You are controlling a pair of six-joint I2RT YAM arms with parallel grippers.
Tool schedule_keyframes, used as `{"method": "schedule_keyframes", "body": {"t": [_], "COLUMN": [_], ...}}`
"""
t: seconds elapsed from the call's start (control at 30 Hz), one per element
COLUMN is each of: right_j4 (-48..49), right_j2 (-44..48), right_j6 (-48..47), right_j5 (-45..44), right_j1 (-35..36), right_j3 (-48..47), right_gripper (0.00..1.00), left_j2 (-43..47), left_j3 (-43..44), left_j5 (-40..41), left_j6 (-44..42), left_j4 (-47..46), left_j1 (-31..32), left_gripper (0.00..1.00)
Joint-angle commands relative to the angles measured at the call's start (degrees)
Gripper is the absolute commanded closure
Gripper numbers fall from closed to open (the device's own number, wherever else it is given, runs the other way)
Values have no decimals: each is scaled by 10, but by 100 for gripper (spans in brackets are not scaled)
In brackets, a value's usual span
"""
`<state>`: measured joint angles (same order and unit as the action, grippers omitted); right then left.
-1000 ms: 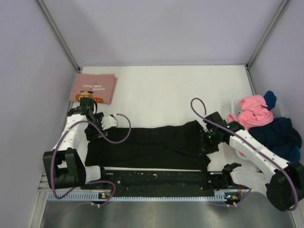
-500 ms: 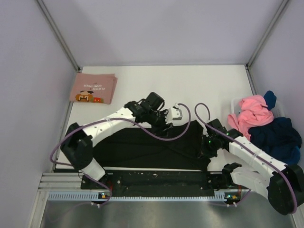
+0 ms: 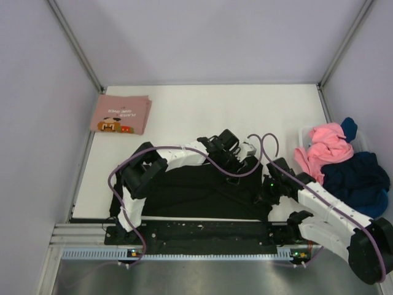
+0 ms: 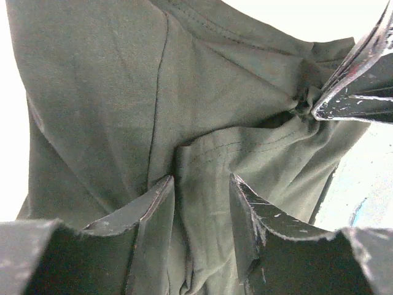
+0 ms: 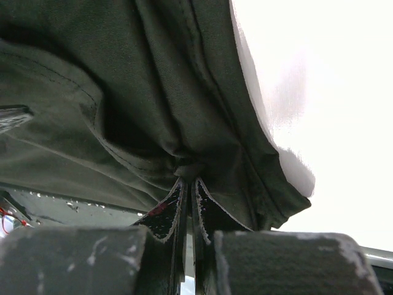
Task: Fold and stack the t-shirts
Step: Fold the other side of the tshirt into a rectangle
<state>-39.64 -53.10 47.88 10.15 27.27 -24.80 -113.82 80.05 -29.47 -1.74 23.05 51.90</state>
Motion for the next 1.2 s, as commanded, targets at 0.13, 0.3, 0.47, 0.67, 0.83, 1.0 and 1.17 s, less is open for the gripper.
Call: {"method": "schedule_keyframes", "body": {"t": [0.13, 0.3, 0.47, 0.67, 0.83, 1.0, 1.17], "right_j4": [35, 33, 28, -10, -45, -85, -101], "right_j2": [-11, -6, -2, 35, 51, 55, 80], "right_j6": [-13, -16, -22, -51, -96, -121, -121], "right_j5": [3, 6, 13, 22, 85, 147, 202], "right_j1": [4, 3, -1, -2, 0, 38, 59], "right_j3": [-6, -12, -17, -51, -86, -107, -105], "right_gripper": [100, 100, 100, 100, 100, 100, 100], "left_j2": [-26, -24, -6, 69, 141, 161, 179], "left_j3": [30, 36, 34, -6, -63, -96, -108], "left_j5": [28, 18, 3, -30, -78, -106, -118], "left_j6": [22, 1, -28, -66, -96, -122, -137], "left_j4": [-2, 8, 23, 39, 48, 82, 103], "left_j1": [13, 13, 13, 13, 13, 13, 4], "left_gripper": [58, 100, 100, 100, 100, 100, 100]}}
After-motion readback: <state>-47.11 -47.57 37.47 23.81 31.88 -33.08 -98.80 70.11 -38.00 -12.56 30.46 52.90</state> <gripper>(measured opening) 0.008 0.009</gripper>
